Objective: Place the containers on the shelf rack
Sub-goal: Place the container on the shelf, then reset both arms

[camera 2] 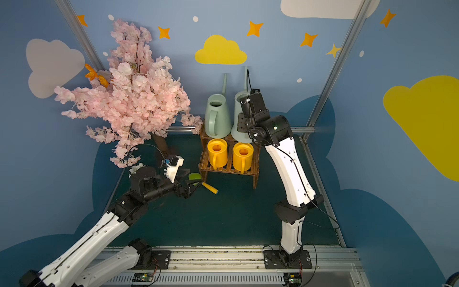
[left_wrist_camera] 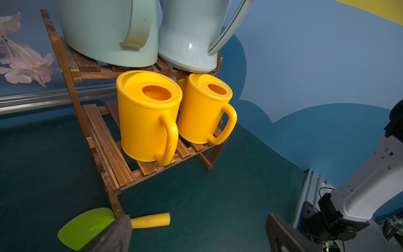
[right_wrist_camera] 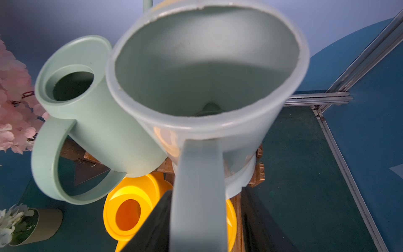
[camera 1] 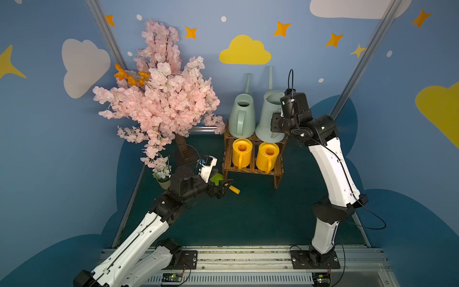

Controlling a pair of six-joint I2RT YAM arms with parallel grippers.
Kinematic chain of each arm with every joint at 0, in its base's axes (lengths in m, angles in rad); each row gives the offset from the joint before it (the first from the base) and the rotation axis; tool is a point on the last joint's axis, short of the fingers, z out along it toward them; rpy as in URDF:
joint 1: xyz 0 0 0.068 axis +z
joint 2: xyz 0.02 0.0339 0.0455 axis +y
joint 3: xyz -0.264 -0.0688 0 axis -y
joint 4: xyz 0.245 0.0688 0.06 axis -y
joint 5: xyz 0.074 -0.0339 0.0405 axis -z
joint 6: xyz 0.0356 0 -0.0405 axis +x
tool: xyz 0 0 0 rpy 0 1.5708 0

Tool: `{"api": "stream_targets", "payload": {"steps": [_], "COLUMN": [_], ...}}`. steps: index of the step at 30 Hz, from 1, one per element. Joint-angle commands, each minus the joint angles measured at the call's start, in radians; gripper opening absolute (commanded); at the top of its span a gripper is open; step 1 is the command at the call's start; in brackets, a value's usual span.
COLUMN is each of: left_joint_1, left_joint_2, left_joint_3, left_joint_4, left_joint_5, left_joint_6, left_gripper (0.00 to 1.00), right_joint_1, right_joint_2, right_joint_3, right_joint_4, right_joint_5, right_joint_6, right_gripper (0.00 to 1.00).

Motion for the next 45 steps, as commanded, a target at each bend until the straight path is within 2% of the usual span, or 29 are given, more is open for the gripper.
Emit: {"api": "stream_targets", "payload": {"steps": [1,8,12,15,19,21,25,28,32,35,38,40,41,45], "left_joint_1": [-0.002,-0.001,0.010,0.020,0.026,0.025,0.031,0.051,0.116,0.186,0.249,0.286,0.313,0.430], "left_joint_2": [-0.005,-0.016,-0.021,-0.036,-0.059,-0.057,-0.031,-0.009,0.023,0.061,0.109,0.154,0.197,0.383], "left_joint_3": [-0.009,-0.070,-0.093,-0.143,-0.229,-0.255,-0.252,-0.262,-0.337,-0.383,-0.440,-0.504,-0.544,-0.568], "left_joint_4": [0.010,0.068,0.064,0.104,0.181,0.201,0.185,0.202,0.337,0.431,0.532,0.670,0.764,0.975], "left_joint_5": [-0.023,-0.132,-0.229,-0.296,-0.365,-0.405,-0.494,-0.570,-0.662,-0.695,-0.653,-0.591,-0.538,-0.381], "left_joint_6": [0.019,0.028,0.053,0.035,-0.018,-0.019,0.046,0.100,0.161,0.229,0.301,0.360,0.383,0.352], "left_gripper": [1.00,1.00,1.00,1.00,1.00,1.00,1.00,1.00,1.00,1.00,1.00,1.00,1.00,1.00], "right_joint_1": [0.010,0.080,0.128,0.140,0.130,0.110,0.029,-0.052,-0.204,-0.351,-0.493,-0.568,-0.599,-0.625], "right_joint_2": [-0.075,-0.174,-0.286,-0.433,-0.658,-0.758,-0.913,-0.953,-0.987,-1.021,-1.033,-1.013,-0.981,-0.821], "right_joint_3": [0.017,0.014,-0.071,-0.244,-0.579,-0.761,-1.095,-1.292,-1.505,-1.701,-1.874,-1.998,-2.078,-2.215], "right_joint_4": [0.021,0.034,0.056,0.104,0.178,0.231,0.386,0.473,0.609,0.783,1.001,1.139,1.277,1.600], "right_joint_5": [0.017,0.045,0.076,0.106,0.203,0.231,0.233,0.237,0.208,0.118,0.027,-0.017,-0.034,-0.083], "right_joint_6": [0.000,-0.054,-0.102,-0.127,-0.164,-0.172,-0.172,-0.128,-0.091,-0.115,-0.154,-0.176,-0.190,-0.277], "right_gripper": [0.53,0.67,0.74,0.79,0.91,0.94,0.96,0.98,0.98,0.98,0.98,0.98,0.98,0.97]}}
